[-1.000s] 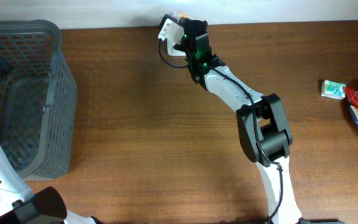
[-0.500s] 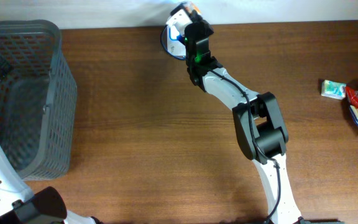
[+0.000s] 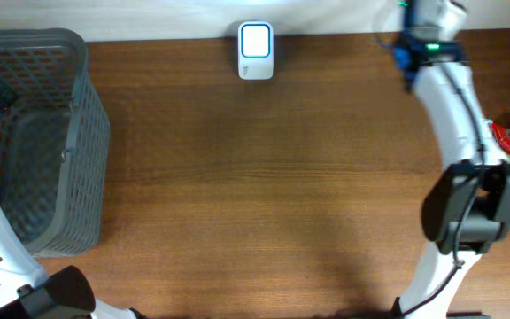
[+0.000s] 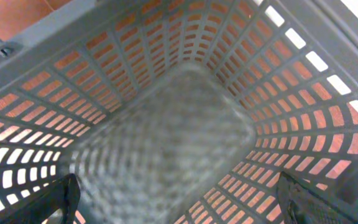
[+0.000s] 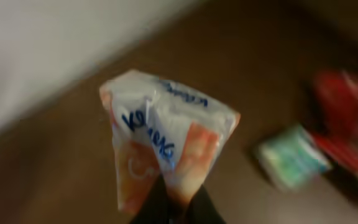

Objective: Scan the item barcode
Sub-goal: 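Carry the orange Kleenex pack to the far right and release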

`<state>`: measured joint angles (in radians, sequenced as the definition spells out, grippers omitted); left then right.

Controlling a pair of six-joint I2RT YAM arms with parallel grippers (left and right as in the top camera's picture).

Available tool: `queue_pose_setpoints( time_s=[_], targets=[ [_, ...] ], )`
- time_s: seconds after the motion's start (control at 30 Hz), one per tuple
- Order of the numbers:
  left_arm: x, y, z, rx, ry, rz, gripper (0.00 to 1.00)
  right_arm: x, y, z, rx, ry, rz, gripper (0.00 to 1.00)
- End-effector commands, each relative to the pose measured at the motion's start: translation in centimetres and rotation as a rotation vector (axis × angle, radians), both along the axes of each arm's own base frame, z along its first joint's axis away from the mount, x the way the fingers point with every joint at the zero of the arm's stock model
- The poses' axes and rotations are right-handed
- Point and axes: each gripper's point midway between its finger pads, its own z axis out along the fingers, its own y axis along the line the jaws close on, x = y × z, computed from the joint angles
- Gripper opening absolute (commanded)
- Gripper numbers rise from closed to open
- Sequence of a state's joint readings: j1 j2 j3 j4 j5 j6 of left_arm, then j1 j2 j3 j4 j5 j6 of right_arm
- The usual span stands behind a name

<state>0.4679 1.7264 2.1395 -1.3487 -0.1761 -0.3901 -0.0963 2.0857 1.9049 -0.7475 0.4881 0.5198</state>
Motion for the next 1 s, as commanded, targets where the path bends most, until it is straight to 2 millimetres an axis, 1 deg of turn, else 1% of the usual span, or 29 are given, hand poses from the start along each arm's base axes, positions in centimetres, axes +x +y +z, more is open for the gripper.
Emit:
queue_pose_setpoints(
  time_s=[0.0, 0.03, 0.1, 0.13, 0.23, 0.3, 0.33, 0.37, 0.4, 0.43, 0.47, 0.5, 0.53, 0.57, 0.6, 0.63, 0.7, 0.77, 0.8, 0.83, 0.87, 0.93, 0.97],
  targets=[
    [-0.1, 0.3, 0.1, -0.001, -0.004, 0.016, 0.99, -4.3, -5.2, -2.2, 0.11, 0.068, -0.195, 0.04],
    [-0.1, 0.3, 0.1, -0.001, -0.004, 0.016, 0.99, -5.9, -7.0, -2.8, 0.128, 0.108, -0.234, 0.04],
    [-0.1, 0.3, 0.1, -0.001, -0.004, 0.016, 0.99, -7.9, -8.7, -3.6, 0.166, 0.153, -0.277, 0.04],
    [-0.1, 0.3, 0.1, -0.001, -0.005, 0.016, 0.99, -9.4, -9.8, -4.0, 0.191, 0.184, -0.308, 0.04],
    [-0.1, 0.3, 0.1, -0.001, -0.004, 0.016, 0.99, -12.0, -11.5, -5.1, 0.227, 0.242, -0.363, 0.05],
    [-0.1, 0.3, 0.1, -0.001, -0.005, 0.016, 0.99, -13.0, -12.1, -5.9, 0.235, 0.266, -0.384, 0.1],
    [-0.1, 0.3, 0.1, -0.001, -0.004, 0.016, 0.99, -13.6, -12.3, -6.6, 0.237, 0.284, -0.396, 0.15],
    [-0.1, 0.3, 0.1, -0.001, -0.004, 0.016, 0.99, -13.9, -12.5, -7.0, 0.236, 0.289, -0.401, 0.24],
    [-0.1, 0.3, 0.1, -0.001, -0.004, 0.016, 0.99, -14.1, -12.7, -7.4, 0.234, 0.289, -0.407, 0.41],
    [-0.1, 0.3, 0.1, -0.001, -0.004, 0.016, 0.99, -14.1, -12.9, -7.8, 0.234, 0.286, -0.408, 0.49],
    [-0.1, 0.3, 0.1, -0.001, -0.004, 0.016, 0.99, -14.2, -13.0, -8.0, 0.233, 0.283, -0.412, 0.63],
    [-0.1, 0.3, 0.1, -0.001, -0.004, 0.016, 0.99, -14.2, -13.2, -8.1, 0.233, 0.285, -0.408, 0.74],
    [-0.1, 0.3, 0.1, -0.001, -0.004, 0.016, 0.99, -14.2, -13.2, -8.1, 0.229, 0.293, -0.388, 0.78],
    [-0.1, 0.3, 0.1, -0.001, -0.004, 0.016, 0.99, -14.1, -13.1, -8.1, 0.223, 0.31, -0.353, 0.99],
    [-0.1, 0.3, 0.1, -0.001, -0.004, 0.016, 0.99, -14.2, -13.0, -7.8, 0.205, 0.351, -0.287, 0.99],
    [-0.1, 0.3, 0.1, -0.001, -0.004, 0.016, 0.99, -14.4, -12.9, -7.6, 0.198, 0.373, -0.26, 0.99],
    [-0.1, 0.3, 0.1, -0.001, -0.004, 0.016, 0.99, -15.1, -12.6, -6.2, 0.195, 0.376, -0.251, 0.99],
    [-0.1, 0.3, 0.1, -0.001, -0.005, 0.016, 0.99, -15.5, -11.9, -4.1, 0.204, 0.345, -0.241, 0.99],
    [-0.1, 0.3, 0.1, -0.001, -0.004, 0.016, 0.99, -15.6, -11.3, -2.8, 0.225, 0.312, -0.223, 0.99],
    [-0.1, 0.3, 0.1, -0.001, -0.004, 0.016, 0.99, -15.6, -10.3, -1.3, 0.256, 0.268, -0.197, 0.99],
    [-0.1, 0.3, 0.1, -0.001, -0.004, 0.016, 0.99, -14.9, -8.3, 1.4, 0.319, 0.176, -0.097, 0.99],
    [-0.1, 0.3, 0.1, -0.001, -0.004, 0.016, 0.99, -14.5, -5.6, 4.5, 0.375, 0.093, 0.054, 0.99],
    [-0.1, 0.3, 0.1, -0.001, -0.004, 0.016, 0.99, -14.7, -4.1, 6.1, 0.395, 0.06, 0.131, 0.99]
  ],
)
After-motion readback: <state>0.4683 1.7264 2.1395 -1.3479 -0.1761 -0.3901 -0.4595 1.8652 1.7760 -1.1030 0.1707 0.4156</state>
